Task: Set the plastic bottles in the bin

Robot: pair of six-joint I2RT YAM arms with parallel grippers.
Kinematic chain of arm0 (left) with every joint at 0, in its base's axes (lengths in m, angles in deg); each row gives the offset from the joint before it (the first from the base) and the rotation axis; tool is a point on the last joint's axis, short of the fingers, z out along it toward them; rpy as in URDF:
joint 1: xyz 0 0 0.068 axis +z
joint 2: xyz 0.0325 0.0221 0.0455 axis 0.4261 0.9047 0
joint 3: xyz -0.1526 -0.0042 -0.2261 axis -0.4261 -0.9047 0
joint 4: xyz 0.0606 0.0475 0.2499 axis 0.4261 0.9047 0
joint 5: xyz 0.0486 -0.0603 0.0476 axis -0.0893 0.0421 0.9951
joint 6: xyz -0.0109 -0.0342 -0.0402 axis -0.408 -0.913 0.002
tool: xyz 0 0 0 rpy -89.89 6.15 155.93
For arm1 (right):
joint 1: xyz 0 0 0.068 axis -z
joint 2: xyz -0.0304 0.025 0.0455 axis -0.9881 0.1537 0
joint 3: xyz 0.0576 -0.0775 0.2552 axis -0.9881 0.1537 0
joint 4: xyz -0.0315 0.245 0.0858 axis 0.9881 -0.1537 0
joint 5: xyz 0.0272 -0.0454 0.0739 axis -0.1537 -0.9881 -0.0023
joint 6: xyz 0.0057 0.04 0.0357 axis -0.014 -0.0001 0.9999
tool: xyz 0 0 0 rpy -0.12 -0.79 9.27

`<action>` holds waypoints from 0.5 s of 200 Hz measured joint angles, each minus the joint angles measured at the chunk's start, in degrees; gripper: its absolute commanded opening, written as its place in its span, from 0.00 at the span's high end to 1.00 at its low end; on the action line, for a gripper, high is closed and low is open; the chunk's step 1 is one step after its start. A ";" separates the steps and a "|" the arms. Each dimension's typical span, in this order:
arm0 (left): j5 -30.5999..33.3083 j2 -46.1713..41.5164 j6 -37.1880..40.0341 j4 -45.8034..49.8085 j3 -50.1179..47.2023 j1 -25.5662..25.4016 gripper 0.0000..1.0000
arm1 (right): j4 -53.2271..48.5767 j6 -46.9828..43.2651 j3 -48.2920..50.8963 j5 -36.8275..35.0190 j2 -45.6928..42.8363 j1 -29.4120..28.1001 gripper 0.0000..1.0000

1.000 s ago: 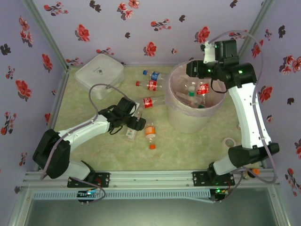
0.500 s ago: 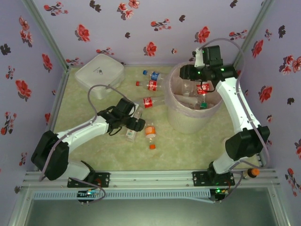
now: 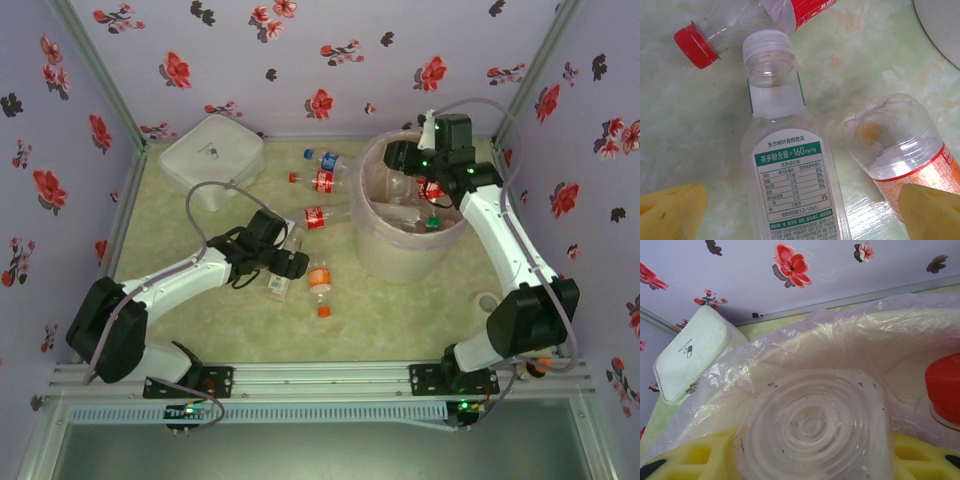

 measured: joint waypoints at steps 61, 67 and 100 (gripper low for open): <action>0.70 0.00 0.09 0.90 0.00 0.00 0.02 | -7.43 0.35 -5.05 -3.02 -1.84 -0.02 0.30; 0.87 0.00 0.15 1.14 0.02 0.00 0.02 | -9.07 0.26 -5.92 -3.50 -2.19 -0.07 0.27; 1.42 -0.37 0.22 2.38 0.02 0.00 0.02 | -20.37 -1.46 -11.19 -6.78 -4.11 -0.42 0.09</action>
